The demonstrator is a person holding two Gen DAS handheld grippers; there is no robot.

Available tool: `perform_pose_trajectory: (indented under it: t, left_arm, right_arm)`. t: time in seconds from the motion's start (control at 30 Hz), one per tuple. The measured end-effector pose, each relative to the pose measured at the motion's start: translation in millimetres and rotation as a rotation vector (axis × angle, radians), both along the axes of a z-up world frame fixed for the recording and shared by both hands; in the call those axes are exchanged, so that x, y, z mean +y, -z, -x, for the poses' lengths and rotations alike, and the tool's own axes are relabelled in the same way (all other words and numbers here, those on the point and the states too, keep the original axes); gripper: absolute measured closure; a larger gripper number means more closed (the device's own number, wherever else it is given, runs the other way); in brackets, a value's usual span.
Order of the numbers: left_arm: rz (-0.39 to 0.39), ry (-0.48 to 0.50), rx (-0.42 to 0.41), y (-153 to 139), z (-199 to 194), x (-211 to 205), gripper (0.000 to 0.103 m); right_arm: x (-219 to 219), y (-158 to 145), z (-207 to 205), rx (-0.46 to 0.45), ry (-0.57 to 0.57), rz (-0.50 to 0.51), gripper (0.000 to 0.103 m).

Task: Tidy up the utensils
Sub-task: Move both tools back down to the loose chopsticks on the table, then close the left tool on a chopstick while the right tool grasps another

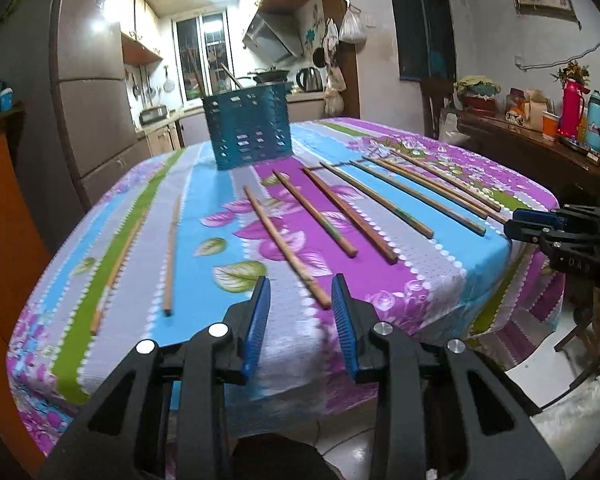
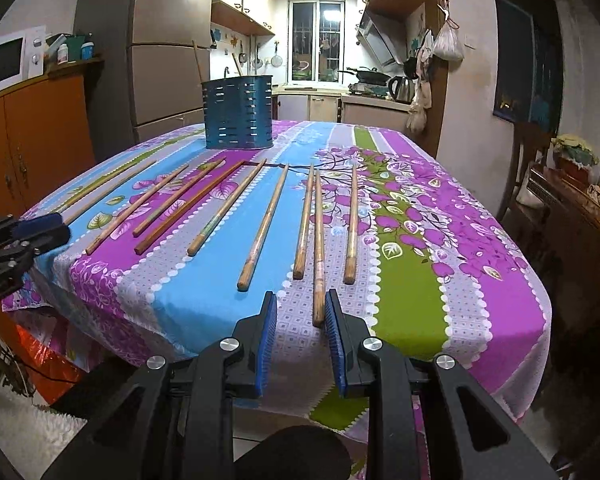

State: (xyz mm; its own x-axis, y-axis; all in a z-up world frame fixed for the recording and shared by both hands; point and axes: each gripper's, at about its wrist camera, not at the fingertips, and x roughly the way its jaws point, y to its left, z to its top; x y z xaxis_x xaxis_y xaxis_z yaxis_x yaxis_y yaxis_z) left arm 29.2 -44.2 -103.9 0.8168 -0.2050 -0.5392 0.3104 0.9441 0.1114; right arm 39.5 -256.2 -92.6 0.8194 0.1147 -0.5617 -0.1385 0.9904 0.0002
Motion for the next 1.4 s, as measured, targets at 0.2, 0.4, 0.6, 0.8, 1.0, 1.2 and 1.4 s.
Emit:
perform_pose_trajectory:
  t: [0.2,0.4,0.6,0.8,1.0,1.2,1.4]
  left_arm:
    - [-0.011,-0.063,0.031,16.5,-8.5,-10.8,0.073]
    - [0.004,-0.110,0.007,18.6,-10.6,-11.1,0.073]
    - [0.045,-0.135,-0.027,22.3,-6.6,-11.0,0.077]
    - [0.056,-0.151,-0.047,23.9,-4.5,-13.5,0.090]
    - [0.071,-0.169,-0.040,22.8,-5.4,-4.4,0.097]
    - [0.088,-0.180,-0.043,18.8,-4.8,3.6,0.098]
    - [0.080,-0.198,-0.135,-2.1,6.3,11.8,0.098]
  right_arm:
    - [-1.2,2.9,-0.1,-0.010,-0.003,-0.016,0.076]
    - [-4.7,4.3,-1.2,-0.023,0.006,-0.013,0.076]
    - [-10.4,4.8,-0.9,-0.022,0.009,-0.028,0.076]
    - [-11.2,7.9,2.6,-0.048,0.030,-0.039,0.080]
    - [-14.8,8.4,4.9,-0.060,0.073,-0.070,0.095]
    - [-18.7,4.8,8.3,-0.058,0.089,-0.121,0.095]
    - [-15.9,-11.1,17.0,-0.099,0.076,-0.106,0.095]
